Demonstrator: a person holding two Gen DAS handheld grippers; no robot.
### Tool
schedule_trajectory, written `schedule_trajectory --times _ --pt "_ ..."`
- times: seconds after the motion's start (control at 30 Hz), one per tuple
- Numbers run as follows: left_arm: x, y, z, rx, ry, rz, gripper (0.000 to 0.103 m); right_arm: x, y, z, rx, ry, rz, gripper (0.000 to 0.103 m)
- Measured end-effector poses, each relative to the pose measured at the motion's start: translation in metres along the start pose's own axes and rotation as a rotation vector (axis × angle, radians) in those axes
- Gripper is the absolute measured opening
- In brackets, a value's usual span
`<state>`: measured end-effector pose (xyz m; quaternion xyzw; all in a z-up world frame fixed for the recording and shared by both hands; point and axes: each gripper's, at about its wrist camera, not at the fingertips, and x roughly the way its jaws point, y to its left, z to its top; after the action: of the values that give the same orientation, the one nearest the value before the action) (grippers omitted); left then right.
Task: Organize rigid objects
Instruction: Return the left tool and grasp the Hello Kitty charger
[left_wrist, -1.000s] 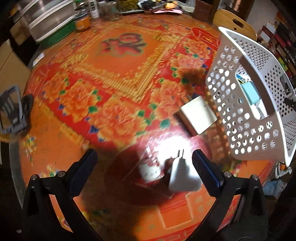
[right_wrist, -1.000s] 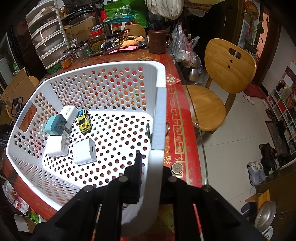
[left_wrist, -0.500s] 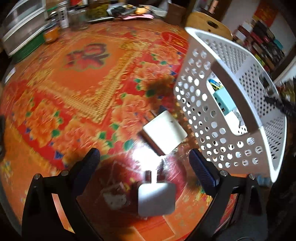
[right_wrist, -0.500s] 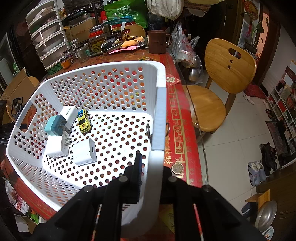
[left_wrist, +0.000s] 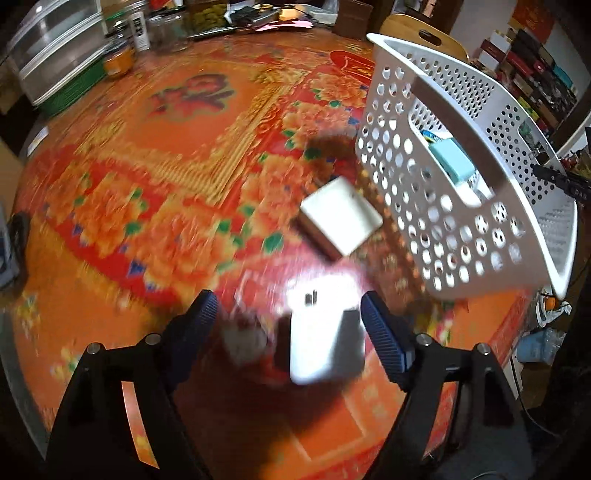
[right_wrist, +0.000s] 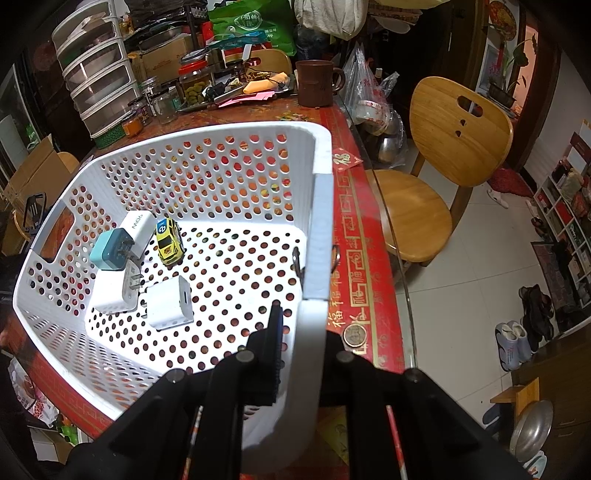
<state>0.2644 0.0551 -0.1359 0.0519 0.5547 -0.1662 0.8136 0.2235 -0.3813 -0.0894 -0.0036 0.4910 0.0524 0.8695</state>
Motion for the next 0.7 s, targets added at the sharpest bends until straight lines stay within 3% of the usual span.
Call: schedule_trajectory --times 0.3,0.43,0.5,0.7 --pt "-0.001 0.039 -0.02 -0.176 0.028 0.061 0.08 -0.001 0.0 0.0 0.002 -0.002 0.003 0.011" --pt "0.001 0.044 -0.014 -0.22 0.027 0.078 0.08 -0.001 0.0 0.0 0.002 -0.002 0.004 0.011" --pt "0.002 0.047 -0.014 -0.235 0.029 0.128 0.079 0.0 0.001 0.0 0.002 -0.002 0.003 0.011" --pt "0.014 0.044 -0.016 -0.242 0.06 0.112 0.072 -0.001 0.002 0.0 0.0 -0.001 0.003 0.011"
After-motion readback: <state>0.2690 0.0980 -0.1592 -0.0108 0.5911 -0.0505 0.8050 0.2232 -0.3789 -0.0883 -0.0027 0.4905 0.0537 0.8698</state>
